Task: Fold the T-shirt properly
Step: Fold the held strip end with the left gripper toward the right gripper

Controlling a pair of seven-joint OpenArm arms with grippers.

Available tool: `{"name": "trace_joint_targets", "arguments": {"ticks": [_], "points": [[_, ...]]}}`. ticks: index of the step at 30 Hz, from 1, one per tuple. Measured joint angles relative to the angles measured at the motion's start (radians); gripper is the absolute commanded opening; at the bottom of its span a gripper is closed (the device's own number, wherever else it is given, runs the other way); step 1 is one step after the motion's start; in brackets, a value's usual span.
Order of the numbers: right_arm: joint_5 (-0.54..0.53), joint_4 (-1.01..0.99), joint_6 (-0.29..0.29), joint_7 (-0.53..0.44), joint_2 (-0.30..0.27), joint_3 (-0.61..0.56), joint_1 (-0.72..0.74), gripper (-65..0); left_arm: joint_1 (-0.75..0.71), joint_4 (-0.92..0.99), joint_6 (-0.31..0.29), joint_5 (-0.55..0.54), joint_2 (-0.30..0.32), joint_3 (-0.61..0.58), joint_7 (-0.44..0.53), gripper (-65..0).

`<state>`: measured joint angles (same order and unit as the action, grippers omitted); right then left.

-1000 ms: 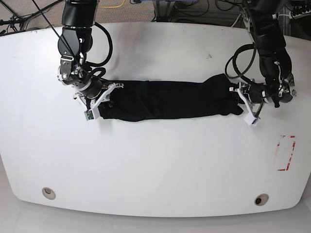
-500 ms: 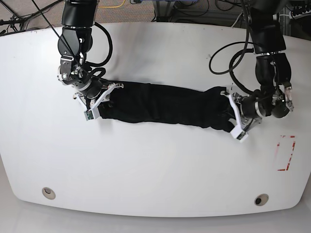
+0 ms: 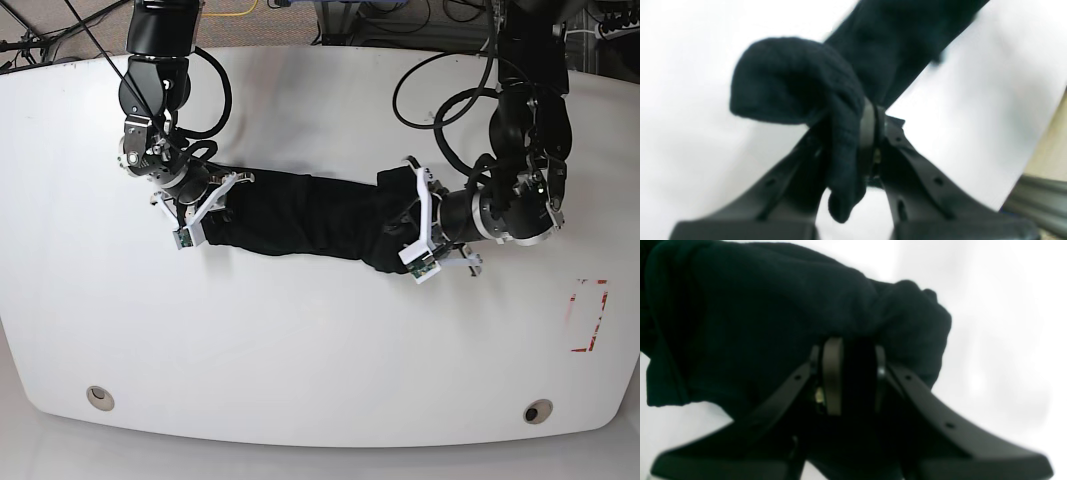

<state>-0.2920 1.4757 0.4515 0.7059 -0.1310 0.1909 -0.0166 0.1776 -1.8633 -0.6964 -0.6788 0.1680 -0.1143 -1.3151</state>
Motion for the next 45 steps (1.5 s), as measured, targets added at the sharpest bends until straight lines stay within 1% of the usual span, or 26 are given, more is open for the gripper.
{"name": "trace_joint_targets", "arguments": {"ticks": [4,8,11,17,23,31,36,45], "points": [[-0.001,-0.005,0.001,-0.003,-0.002,0.0,0.003,-52.8,0.014,-0.003,-0.001,0.0,-0.064,-0.027,-0.001,-65.0],[0.0,-0.005,0.001,-0.002,-0.002,0.0,0.005,-52.8,0.032,-0.003,-0.001,-0.005,-0.093,-0.033,-0.006,-65.0],[0.0,-0.005,0.001,-0.002,-0.002,0.0,0.005,-52.8,0.055,-0.003,0.0,0.016,-0.124,-0.031,-0.046,-65.0],[0.0,-0.005,0.001,-0.003,-0.002,0.0,0.005,-52.8,0.083,-0.003,-0.001,0.008,-0.191,-0.039,-0.048,-65.0],[0.0,-0.005,0.001,-0.003,0.0,0.0,0.005,-52.8,0.109,-0.002,-0.001,0.005,-0.217,-0.04,-0.053,-65.0],[0.0,-0.005,0.0,-0.003,0.001,0.0,0.003,-52.8,0.114,0.002,0.0,0.015,-0.282,-0.04,-0.057,-65.0],[0.0,-0.005,0.0,-0.003,0.001,0.0,0.005,-52.8,0.12,0.056,0.0,0.002,-0.31,-0.039,-0.051,-65.0],[0.0,-0.005,0.0,-0.003,0.001,0.0,0.005,-52.8,0.129,0.172,-0.001,0.013,-0.314,-0.037,-0.054,-65.0]]}}
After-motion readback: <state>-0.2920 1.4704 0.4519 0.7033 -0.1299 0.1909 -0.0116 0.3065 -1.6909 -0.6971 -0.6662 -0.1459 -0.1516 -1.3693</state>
